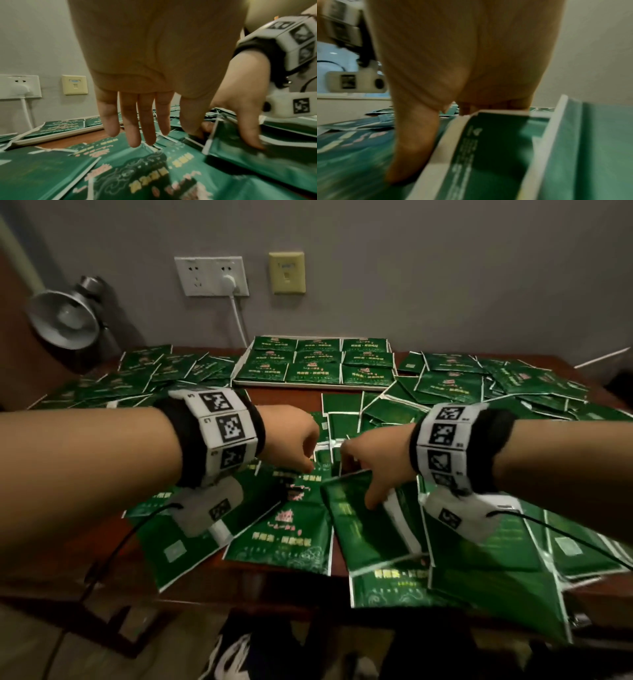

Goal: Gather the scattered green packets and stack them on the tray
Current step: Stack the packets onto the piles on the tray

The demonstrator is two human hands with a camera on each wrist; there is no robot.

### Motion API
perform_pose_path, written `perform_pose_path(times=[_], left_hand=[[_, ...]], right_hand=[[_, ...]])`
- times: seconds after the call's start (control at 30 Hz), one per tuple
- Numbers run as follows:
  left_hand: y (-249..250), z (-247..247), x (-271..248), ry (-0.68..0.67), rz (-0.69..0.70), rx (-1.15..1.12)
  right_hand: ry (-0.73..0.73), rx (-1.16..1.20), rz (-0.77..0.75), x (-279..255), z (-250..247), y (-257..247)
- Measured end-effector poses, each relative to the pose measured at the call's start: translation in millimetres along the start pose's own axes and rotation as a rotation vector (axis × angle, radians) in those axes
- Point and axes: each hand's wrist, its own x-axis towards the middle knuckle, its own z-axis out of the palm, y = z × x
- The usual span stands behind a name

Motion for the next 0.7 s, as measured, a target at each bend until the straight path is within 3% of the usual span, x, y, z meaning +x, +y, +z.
perform_pose_path(times=[0.13,0.23,0.3,0.4,0.5,0.6,0.7], left_hand=[[4.2,6.4,-13.3,0.026,-0.081,-0.083],[3.6,13.1,-14.4,0.106,-0.145,-0.340],[3.2,14.6,-13.9,0.189,-0.164,-0.563],[1.1,11.4,-12.1,0.330,-0.243,-0.690],[-0.3,4.9,-10.5,0.357,-0.296,-0.513],[4.8,3.4,-8.5,0.393,-0.260,-0.411],[20.1,12.3,-7.4,0.211,-0.156,-0.432]], right_hand=[[0.211,0.017,-0.002,-5.3,-12.8,5.5],[0.420,0.307,0.056,-10.3,-26.0,9.2],[0.474,0.522,0.077,-12.3,-29.3,9.8],[0.410,0.508,0.089,-13.4,-25.7,13.8],[0.268,0.267,0.197,-21.2,-13.2,32.0],[0.063,0.127,0.317,-39.3,5.5,51.5],[-0.058,0.030,0.357,-53.6,22.8,57.8]])
